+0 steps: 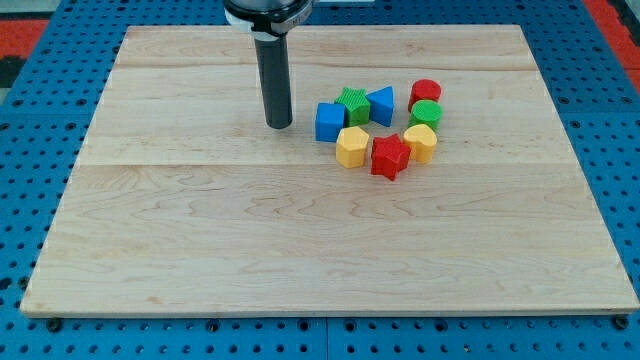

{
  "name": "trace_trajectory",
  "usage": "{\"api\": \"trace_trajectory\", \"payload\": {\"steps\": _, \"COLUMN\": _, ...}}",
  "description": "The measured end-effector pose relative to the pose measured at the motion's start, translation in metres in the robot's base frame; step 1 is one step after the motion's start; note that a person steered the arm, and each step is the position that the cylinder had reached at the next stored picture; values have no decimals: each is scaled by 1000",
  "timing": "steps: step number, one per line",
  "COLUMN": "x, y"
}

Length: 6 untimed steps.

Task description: Nudge the blue cube a bit down

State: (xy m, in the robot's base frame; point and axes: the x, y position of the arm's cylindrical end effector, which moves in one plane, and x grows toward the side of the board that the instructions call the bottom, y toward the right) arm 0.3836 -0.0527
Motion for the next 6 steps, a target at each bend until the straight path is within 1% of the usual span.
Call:
{"api": "trace_trajectory", "payload": {"steps": 1, "x": 14, "y": 3}}
{"api": "trace_trajectory", "payload": {"steps": 2, "x": -6, "y": -7}}
{"api": "trace_trajectory", "payload": {"steps": 3, "x": -47, "y": -8}}
{"api": "trace_trajectory", "payload": {"steps": 4, "x": -68, "y": 16}}
{"api": "trace_trajectory", "payload": {"steps": 5, "x": -75, "y": 45}}
{"api": "trace_trajectory", "payload": {"steps": 6, "x": -75, "y": 47}}
